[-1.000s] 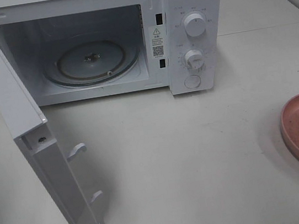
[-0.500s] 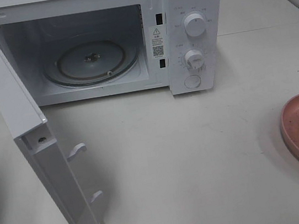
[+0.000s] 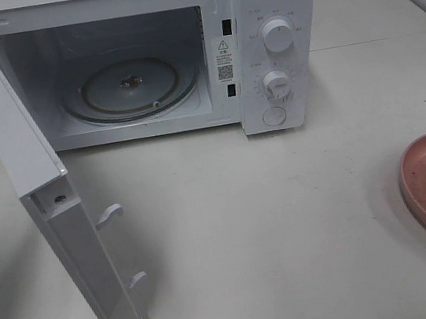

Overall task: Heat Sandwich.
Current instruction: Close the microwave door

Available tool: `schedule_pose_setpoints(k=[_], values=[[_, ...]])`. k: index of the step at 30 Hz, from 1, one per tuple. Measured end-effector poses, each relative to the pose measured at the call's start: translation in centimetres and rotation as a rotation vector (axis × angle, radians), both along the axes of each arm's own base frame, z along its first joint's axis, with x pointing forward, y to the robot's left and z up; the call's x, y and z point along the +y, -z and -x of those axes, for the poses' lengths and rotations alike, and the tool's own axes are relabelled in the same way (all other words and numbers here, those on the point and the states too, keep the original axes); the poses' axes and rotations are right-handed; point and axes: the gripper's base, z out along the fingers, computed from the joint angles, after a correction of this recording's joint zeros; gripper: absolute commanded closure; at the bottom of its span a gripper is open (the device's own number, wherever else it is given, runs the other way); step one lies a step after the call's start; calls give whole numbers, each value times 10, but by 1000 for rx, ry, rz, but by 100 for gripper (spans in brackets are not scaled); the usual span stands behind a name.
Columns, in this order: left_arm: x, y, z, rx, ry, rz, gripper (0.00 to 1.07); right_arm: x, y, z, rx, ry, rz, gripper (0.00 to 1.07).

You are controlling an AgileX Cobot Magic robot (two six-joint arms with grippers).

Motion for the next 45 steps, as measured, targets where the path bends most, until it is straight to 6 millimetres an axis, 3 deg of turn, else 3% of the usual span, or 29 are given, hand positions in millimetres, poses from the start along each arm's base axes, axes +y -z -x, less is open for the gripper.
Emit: schedule_pose_setpoints(k=[3, 10, 16, 27, 40, 45], values=[[-18, 4, -10, 5, 85, -11, 107, 0, 0, 0, 0, 0, 0, 31], [-35, 8, -19, 3, 146, 4, 107, 0, 0, 0, 0, 0, 0, 31], [-62, 11, -29, 8, 215, 25, 107, 0, 0, 0, 0, 0, 0, 31], [-102, 17, -44, 20, 179, 25, 107, 0, 0, 0, 0, 0, 0, 31], [-172, 21, -74, -4, 174, 27, 107, 0, 0, 0, 0, 0, 0, 31], [-183, 20, -82, -13, 170, 45, 107, 0, 0, 0, 0, 0, 0, 31]])
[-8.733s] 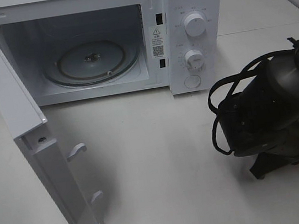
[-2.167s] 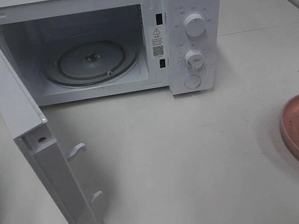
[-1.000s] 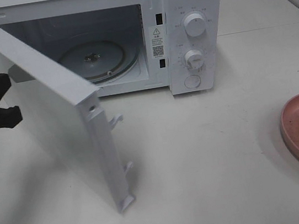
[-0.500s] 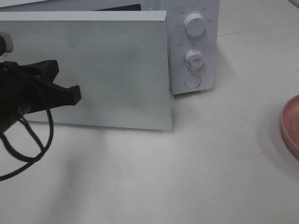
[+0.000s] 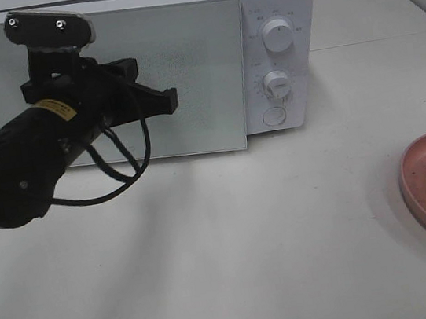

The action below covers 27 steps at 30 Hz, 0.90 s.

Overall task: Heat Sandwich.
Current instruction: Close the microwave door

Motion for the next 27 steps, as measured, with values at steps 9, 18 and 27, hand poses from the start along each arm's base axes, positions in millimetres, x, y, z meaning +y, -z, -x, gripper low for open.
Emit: schedule_pose_setpoints(k=[9, 18, 27], values=[[-42, 1, -27, 4, -14, -9, 107, 0, 0, 0, 0, 0, 0, 31], [-66, 8, -39, 46, 10, -29, 107, 0, 0, 0, 0, 0, 0, 31], [-83, 6, -54, 57, -3, -69, 107, 0, 0, 0, 0, 0, 0, 31]])
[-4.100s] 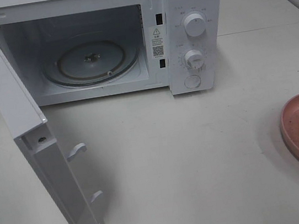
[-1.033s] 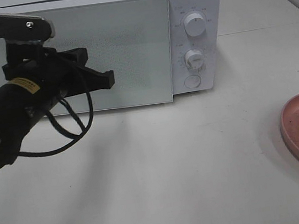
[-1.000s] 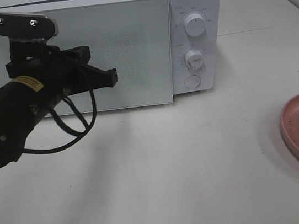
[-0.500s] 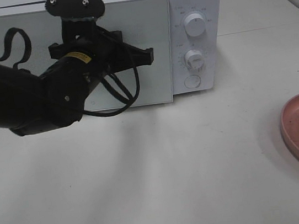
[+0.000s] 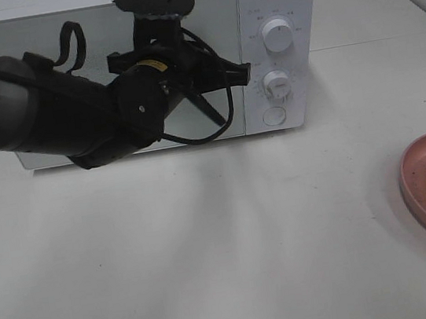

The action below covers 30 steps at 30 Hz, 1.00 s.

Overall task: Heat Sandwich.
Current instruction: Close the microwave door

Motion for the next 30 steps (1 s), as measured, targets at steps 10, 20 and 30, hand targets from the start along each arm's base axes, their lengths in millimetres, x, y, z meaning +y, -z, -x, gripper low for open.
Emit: schedule_pose_setpoints(k=[10, 20, 30], values=[[-7, 0, 0, 16, 8, -8, 107, 0, 0, 0, 0, 0, 0, 31], [-7, 1, 0, 27, 10, -12, 107, 0, 0, 0, 0, 0, 0, 31], [10, -9, 19, 57, -10, -10, 107, 0, 0, 0, 0, 0, 0, 31]])
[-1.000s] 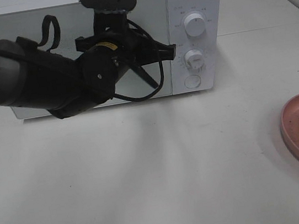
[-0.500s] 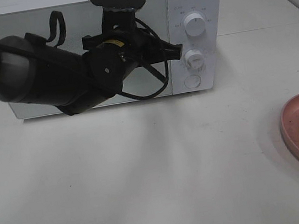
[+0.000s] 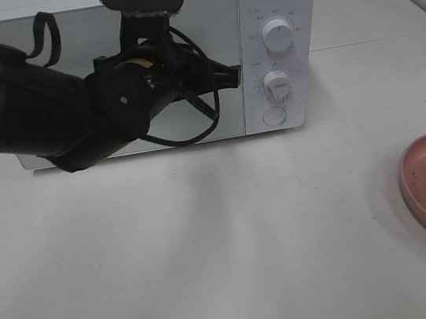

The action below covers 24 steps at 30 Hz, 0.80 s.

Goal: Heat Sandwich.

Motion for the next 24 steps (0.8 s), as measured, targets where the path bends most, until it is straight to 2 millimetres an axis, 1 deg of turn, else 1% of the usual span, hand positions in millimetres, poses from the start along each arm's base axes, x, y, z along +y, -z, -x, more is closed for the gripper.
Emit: schedule_pose_setpoints(k=[1, 2, 3, 4, 5, 6, 7, 8, 9, 10, 11, 13, 14, 15, 17, 18, 19, 22, 23, 24], values=[[2, -1, 5, 11, 7, -3, 107, 0, 0, 0, 0, 0, 0, 31], [7, -2, 16, 41, 29, -13, 106, 0, 0, 0, 0, 0, 0, 31], [10, -2, 20, 57, 37, -17, 103, 0, 0, 0, 0, 0, 0, 31], [13, -2, 25, 77, 49, -23, 98, 0, 0, 0, 0, 0, 0, 31], [13, -2, 25, 77, 49, -23, 98, 0, 0, 0, 0, 0, 0, 31], [19, -3, 34, 112, 71, -33, 79, 0, 0, 0, 0, 0, 0, 31], [22, -3, 39, 131, 81, -37, 64, 0, 0, 0, 0, 0, 0, 31], [26, -3, 44, 144, 88, -42, 45, 0, 0, 0, 0, 0, 0, 31], [26, -3, 44, 144, 88, -42, 45, 0, 0, 0, 0, 0, 0, 31], [34, -3, 53, 172, 101, -51, 26, 0, 0, 0, 0, 0, 0, 31], [37, -3, 57, 180, 104, -54, 1, 0, 0, 0, 0, 0, 0, 31], [44, -4, 64, 190, 107, -61, 4, 0, 0, 0, 0, 0, 0, 31], [44, -4, 64, 190, 107, -61, 4, 0, 0, 0, 0, 0, 0, 31], [53, -4, 72, 196, 106, -67, 5, 0, 0, 0, 0, 0, 0, 31], [60, -5, 79, 202, 108, -70, 5, 0, 0, 0, 0, 0, 0, 31], [68, -7, 88, 217, 117, -71, 5, 0, 0, 0, 0, 0, 0, 31], [68, -7, 88, 217, 117, -71, 5, 0, 0, 0, 0, 0, 0, 31], [78, -11, 98, 255, 146, -70, 5, 0, 0, 0, 0, 0, 0, 31], [78, -11, 98, 255, 146, -70, 5, 0, 0, 0, 0, 0, 0, 31], [84, -15, 102, 304, 176, -69, 5, 0, 0, 0, 0, 0, 0, 31]])
